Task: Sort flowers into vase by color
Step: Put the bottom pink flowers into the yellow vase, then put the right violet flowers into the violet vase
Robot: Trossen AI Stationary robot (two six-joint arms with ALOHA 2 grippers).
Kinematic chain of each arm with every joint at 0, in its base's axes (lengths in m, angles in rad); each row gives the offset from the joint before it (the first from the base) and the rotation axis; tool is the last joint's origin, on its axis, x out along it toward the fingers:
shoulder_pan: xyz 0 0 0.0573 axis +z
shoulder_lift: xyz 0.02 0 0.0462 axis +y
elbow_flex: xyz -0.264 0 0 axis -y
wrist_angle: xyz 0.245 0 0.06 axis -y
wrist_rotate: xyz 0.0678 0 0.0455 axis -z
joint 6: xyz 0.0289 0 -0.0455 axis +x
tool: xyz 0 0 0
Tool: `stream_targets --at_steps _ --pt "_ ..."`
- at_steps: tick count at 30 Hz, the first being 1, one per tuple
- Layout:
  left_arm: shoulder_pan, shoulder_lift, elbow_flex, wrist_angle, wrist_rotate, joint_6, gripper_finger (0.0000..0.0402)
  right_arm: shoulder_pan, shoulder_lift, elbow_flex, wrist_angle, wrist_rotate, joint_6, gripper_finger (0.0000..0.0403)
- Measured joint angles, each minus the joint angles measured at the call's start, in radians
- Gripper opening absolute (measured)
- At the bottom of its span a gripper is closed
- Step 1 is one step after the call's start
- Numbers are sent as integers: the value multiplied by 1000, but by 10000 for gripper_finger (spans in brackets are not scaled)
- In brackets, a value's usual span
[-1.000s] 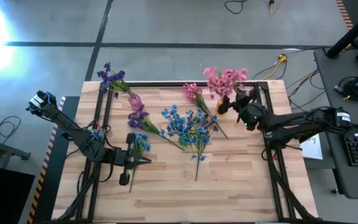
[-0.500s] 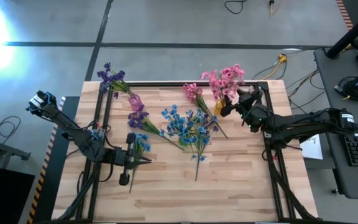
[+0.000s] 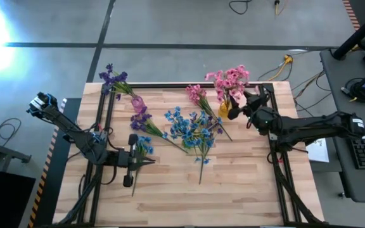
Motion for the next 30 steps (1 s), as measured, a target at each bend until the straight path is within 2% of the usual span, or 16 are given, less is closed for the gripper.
stream_targets --at_steps 5,9,15,20,30 --pt "0 0 0 -27 0 -134 0 0 -24 46 -192 -58 131 310" --pt "0 0 0 -117 -17 -363 0 0 -19 100 -365 -103 226 311" --pt "0 0 0 -321 -27 -730 0 3 -15 198 -629 -113 347 311" --pt "0 14 0 -472 -25 -976 0 32 -15 243 -744 -116 397 311" --pt "0 62 0 -683 137 -1369 0 118 -14 255 -876 -115 522 311"
